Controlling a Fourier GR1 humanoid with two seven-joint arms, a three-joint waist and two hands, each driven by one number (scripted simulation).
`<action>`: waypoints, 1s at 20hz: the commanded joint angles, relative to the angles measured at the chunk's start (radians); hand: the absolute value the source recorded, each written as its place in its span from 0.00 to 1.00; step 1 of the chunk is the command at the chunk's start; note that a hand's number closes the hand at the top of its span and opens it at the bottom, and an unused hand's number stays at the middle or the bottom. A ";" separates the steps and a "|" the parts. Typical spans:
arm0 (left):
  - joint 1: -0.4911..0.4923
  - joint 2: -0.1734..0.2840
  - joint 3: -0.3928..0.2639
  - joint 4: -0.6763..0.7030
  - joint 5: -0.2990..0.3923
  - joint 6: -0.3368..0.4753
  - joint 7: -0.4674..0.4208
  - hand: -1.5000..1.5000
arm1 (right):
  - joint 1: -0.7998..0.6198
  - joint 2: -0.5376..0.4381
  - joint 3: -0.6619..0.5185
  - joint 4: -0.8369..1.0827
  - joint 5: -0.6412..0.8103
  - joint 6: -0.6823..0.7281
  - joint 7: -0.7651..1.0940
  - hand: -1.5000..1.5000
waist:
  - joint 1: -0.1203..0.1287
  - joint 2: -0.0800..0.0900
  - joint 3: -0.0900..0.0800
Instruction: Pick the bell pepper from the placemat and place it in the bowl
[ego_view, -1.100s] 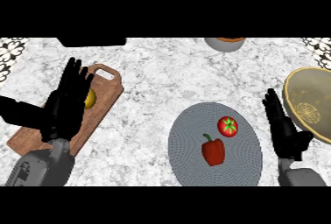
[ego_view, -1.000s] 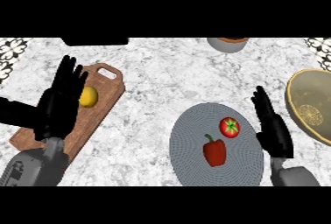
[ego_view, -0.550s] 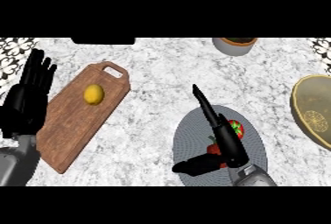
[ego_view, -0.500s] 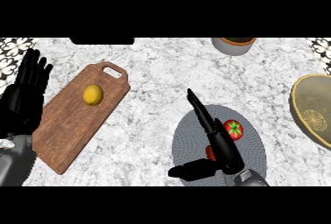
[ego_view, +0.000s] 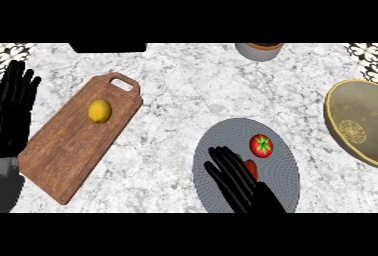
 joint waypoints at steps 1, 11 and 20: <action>0.030 -0.013 0.002 0.006 -0.002 -0.014 -0.027 0.50 | 0.026 -0.113 -0.031 -0.226 0.130 0.129 0.244 0.00 | -0.005 -0.001 -0.001; -0.008 -0.023 0.015 0.055 -0.012 -0.033 -0.068 0.50 | -0.026 -0.304 -0.054 -0.470 0.023 0.707 0.671 0.00 | 0.016 0.014 -0.002; -0.021 -0.044 0.014 0.034 -0.039 -0.051 -0.040 0.50 | -0.126 -0.147 -0.178 -0.460 -0.137 1.067 0.844 0.00 | 0.027 0.012 0.003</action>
